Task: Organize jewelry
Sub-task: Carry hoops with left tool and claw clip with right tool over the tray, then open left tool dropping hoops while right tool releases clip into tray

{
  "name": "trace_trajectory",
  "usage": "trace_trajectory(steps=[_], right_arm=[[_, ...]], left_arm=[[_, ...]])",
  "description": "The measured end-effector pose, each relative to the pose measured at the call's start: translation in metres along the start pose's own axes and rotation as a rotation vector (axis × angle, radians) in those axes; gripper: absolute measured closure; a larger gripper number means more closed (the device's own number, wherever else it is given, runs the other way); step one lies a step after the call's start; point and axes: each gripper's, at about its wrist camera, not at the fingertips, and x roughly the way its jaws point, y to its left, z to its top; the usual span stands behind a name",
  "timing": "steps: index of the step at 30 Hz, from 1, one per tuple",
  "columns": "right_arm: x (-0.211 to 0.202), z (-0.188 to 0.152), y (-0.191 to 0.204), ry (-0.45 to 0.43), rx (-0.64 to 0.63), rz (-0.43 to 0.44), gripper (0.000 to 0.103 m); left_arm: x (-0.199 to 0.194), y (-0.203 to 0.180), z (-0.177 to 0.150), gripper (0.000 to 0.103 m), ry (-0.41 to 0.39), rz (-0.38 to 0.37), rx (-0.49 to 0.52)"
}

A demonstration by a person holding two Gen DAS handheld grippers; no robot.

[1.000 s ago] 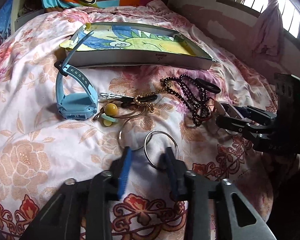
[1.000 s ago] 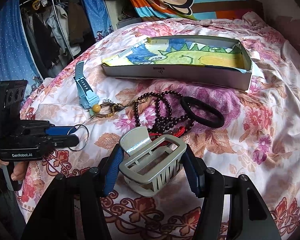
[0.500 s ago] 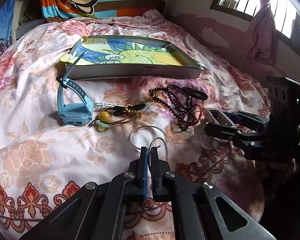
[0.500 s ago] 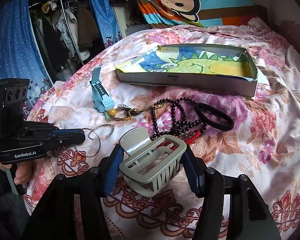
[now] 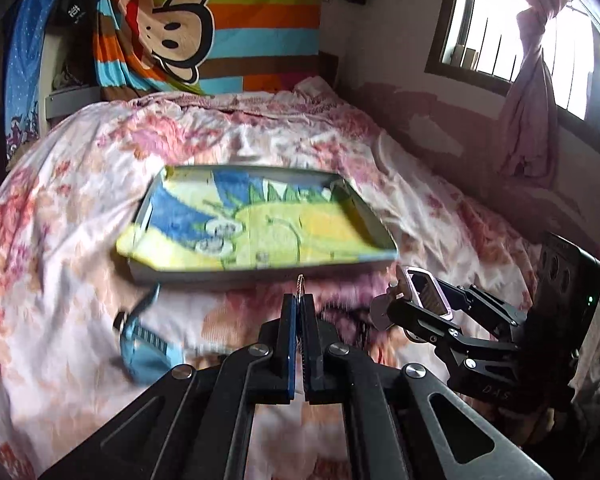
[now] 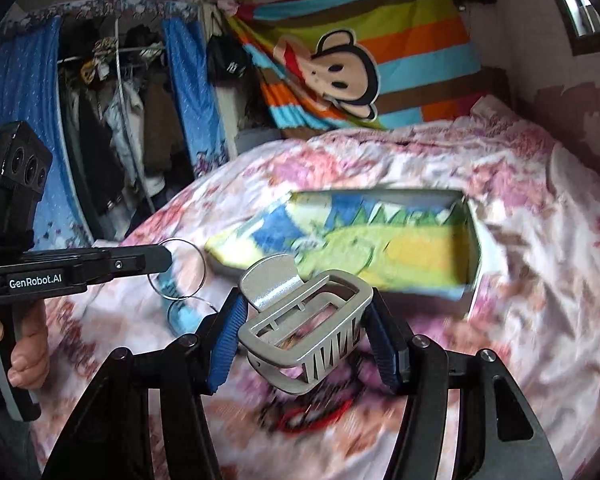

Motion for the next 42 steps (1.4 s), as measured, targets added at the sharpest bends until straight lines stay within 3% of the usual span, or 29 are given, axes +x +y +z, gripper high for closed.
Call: trace_trajectory(steps=[7,11,18,26,28,29,31,35,38,40,42], right_arm=[[0.049,0.037,-0.031,-0.015,-0.016,-0.088,0.049],[0.076,0.043,-0.052,0.016,0.013,-0.092,0.049],[0.111,0.031,-0.075,0.090,0.046,-0.095,0.049],[0.129,0.020,-0.073,0.153,0.028,-0.127,0.048],[0.129,0.020,-0.073,0.155,0.025,-0.129,0.041],[0.128,0.021,-0.073,0.155,0.022,-0.133,0.039],[0.126,0.021,-0.071,0.153,0.014,-0.145,0.032],[0.115,0.025,-0.067,0.147,-0.009,-0.168,0.030],[0.097,0.031,-0.063,0.109,-0.023,-0.186,0.023],[0.077,0.037,-0.058,0.061,-0.003,-0.190,0.011],[0.057,0.041,-0.055,0.013,0.023,-0.181,0.011]], left_arm=[[0.042,0.003,0.058,0.100,-0.087,0.017,-0.023],[0.082,0.009,0.075,0.100,-0.078,0.021,-0.056],[0.142,0.024,0.062,0.100,0.021,0.037,-0.126],[0.165,0.038,0.046,0.100,0.119,0.084,-0.162],[0.166,0.041,0.045,0.100,0.138,0.090,-0.170],[0.165,0.043,0.044,0.097,0.154,0.075,-0.184],[0.162,0.046,0.043,0.081,0.169,0.068,-0.211],[0.133,0.051,0.046,0.022,0.074,0.059,-0.268],[0.106,0.052,0.051,0.018,0.006,0.048,-0.293],[0.089,0.047,0.053,0.015,-0.015,0.067,-0.272],[0.071,0.041,0.053,0.008,-0.056,0.085,-0.243]])
